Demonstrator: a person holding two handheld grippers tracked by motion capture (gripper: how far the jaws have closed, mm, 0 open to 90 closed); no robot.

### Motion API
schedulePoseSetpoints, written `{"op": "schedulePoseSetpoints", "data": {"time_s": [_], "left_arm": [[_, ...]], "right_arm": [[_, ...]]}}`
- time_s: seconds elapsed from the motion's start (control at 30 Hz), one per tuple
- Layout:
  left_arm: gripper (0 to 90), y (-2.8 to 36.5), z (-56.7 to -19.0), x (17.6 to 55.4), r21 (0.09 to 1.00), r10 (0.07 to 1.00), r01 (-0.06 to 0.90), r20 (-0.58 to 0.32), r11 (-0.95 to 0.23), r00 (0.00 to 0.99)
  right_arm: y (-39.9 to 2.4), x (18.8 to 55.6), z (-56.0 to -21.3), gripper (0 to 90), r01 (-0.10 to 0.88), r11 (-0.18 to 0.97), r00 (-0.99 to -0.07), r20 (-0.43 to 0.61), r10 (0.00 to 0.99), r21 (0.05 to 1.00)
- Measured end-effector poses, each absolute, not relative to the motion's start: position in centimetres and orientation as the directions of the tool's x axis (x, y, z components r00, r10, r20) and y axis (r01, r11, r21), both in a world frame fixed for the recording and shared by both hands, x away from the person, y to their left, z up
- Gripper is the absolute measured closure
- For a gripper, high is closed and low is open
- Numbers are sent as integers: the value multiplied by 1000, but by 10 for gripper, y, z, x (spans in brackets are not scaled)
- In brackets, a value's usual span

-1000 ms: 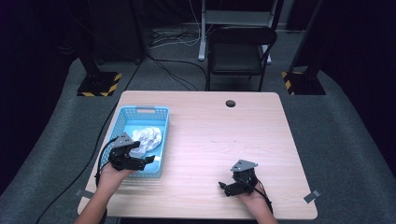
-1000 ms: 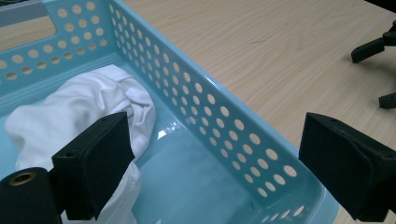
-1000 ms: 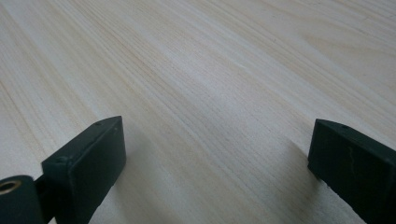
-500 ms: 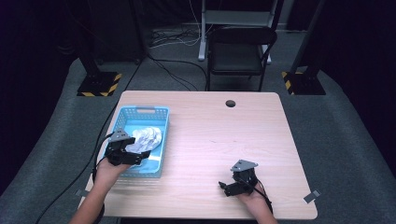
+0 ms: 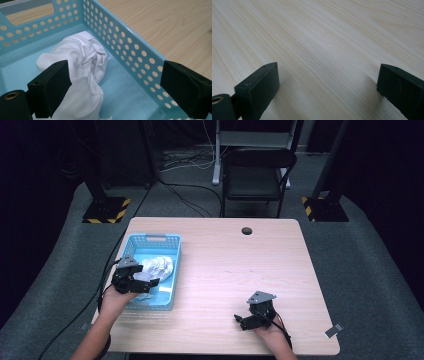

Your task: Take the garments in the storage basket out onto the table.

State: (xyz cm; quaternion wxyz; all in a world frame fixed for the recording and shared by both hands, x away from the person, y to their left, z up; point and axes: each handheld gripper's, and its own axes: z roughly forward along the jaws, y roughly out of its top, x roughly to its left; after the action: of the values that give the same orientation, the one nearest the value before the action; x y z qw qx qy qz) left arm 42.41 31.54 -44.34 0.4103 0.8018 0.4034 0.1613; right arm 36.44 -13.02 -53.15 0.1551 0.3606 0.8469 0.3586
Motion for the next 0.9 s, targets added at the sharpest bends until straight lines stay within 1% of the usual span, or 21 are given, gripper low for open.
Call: {"op": "schedulePoseSetpoints", "data": {"time_s": [0.37, 0.57, 0.9], "left_arm": [[85, 314, -442, 444, 770, 787, 536, -72, -347, 612], [84, 313, -444, 453, 749, 785, 543, -51, -379, 618], [84, 317, -451, 464, 724, 801, 578, -58, -377, 596]], "right_arm": [[-130, 364, -531, 36, 500, 483, -692, -4, 722, 719], [-130, 364, -531, 37, 499, 483, -692, -4, 722, 719], [-130, 364, -531, 37, 499, 483, -692, -4, 722, 719]]}}
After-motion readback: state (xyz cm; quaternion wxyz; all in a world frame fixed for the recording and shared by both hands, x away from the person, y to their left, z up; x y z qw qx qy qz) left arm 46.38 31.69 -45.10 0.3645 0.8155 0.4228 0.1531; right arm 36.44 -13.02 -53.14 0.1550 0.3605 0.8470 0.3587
